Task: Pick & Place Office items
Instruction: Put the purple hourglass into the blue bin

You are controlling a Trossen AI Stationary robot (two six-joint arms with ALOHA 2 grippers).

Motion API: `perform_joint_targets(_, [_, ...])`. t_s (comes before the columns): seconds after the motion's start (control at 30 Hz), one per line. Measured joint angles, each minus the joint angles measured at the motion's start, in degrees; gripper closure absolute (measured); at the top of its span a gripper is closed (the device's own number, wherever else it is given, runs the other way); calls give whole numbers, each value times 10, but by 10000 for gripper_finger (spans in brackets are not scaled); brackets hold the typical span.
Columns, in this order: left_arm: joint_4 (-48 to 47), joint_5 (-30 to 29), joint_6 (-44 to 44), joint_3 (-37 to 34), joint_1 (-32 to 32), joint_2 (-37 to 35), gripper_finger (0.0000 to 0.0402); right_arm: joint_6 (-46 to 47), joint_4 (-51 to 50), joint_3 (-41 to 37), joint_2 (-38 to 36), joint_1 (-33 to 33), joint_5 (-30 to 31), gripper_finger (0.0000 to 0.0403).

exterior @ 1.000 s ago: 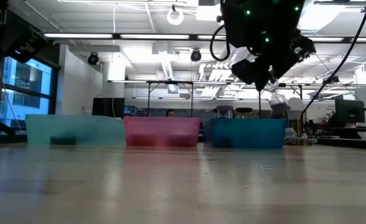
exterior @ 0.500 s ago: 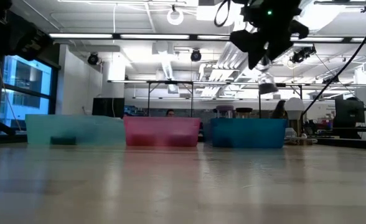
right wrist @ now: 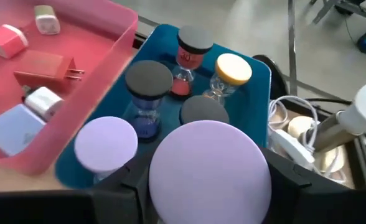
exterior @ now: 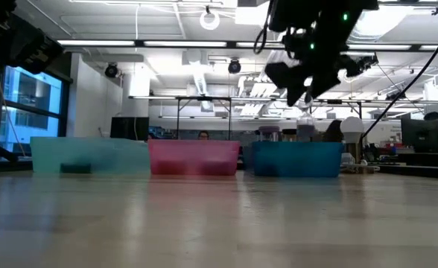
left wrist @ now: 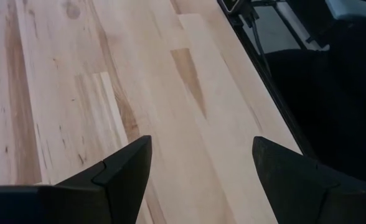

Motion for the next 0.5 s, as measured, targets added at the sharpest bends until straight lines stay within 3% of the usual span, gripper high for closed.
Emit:
perform_joint_targets(0.33, [0,3,0,0,0,0,130,-13,116,-76,1,-14,-7,217])
perform_joint_targets(0.5, [3,3,0,0,0,0,130,-13,127,-89,1,-18,0,224])
